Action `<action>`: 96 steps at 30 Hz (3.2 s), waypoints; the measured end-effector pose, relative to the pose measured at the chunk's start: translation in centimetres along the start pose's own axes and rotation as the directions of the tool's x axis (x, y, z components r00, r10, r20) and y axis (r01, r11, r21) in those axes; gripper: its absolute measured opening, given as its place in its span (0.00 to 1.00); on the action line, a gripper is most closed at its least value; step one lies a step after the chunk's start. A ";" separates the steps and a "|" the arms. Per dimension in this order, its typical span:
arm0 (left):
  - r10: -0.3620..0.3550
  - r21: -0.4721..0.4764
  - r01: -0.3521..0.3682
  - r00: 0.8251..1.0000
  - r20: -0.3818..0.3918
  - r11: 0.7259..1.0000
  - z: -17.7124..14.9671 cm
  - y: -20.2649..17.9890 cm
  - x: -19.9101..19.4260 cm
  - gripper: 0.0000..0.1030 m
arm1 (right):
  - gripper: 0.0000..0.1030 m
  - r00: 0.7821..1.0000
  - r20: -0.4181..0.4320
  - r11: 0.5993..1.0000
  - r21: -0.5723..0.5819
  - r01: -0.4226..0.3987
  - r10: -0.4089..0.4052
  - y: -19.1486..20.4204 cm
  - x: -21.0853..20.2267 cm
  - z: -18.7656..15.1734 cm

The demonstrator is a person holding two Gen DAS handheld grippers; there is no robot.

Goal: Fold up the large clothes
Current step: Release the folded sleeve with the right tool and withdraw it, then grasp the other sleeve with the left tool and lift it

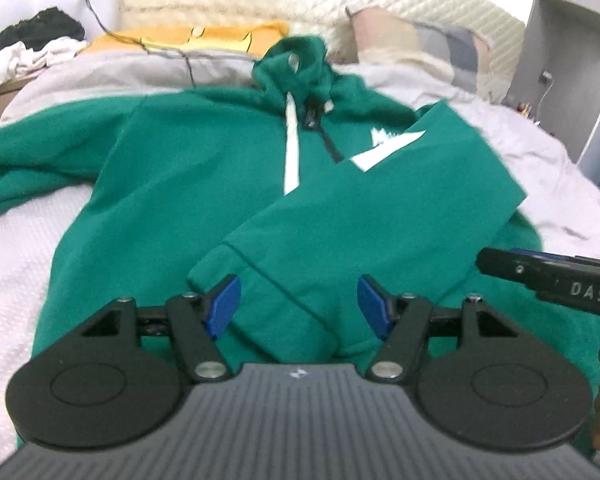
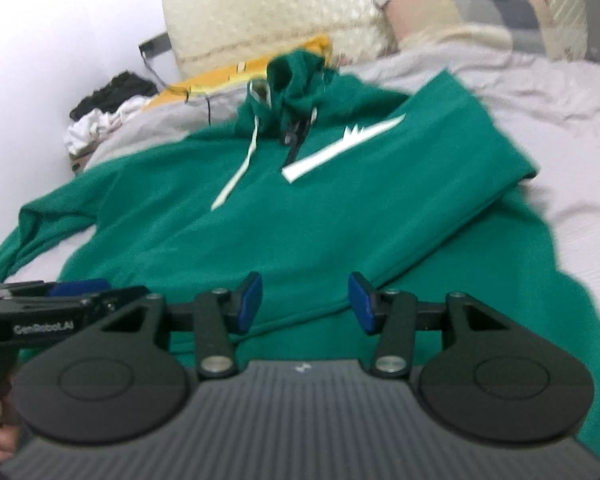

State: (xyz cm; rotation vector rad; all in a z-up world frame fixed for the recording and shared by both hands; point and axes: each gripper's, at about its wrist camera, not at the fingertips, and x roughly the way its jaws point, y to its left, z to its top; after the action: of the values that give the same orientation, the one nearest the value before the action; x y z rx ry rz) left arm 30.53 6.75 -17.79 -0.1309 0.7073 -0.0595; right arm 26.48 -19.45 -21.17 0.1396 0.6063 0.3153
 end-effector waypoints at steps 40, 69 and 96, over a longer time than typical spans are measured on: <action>0.170 -0.902 0.078 0.972 0.164 0.425 -3.0 40.8 -19.1 0.83 | 0.79 0.999 0.053 1.000 0.011 -0.011 0.011 2.5 -4.4 -1.3; 0.587 -0.883 -0.185 0.800 0.119 0.432 4.2 49.9 -15.5 0.23 | 0.79 0.995 -0.079 0.991 0.116 0.069 -0.060 0.6 2.7 -1.4; -0.016 0.237 -0.126 0.854 0.521 0.963 26.9 7.5 -17.9 0.24 | 0.79 0.986 0.148 0.987 0.148 0.058 -0.080 -1.8 -6.1 1.1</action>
State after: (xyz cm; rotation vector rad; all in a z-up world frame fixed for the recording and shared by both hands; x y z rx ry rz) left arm 34.55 18.66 12.97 0.1295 0.1530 -0.0590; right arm 22.85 -23.24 -17.40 0.2782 0.4792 0.1914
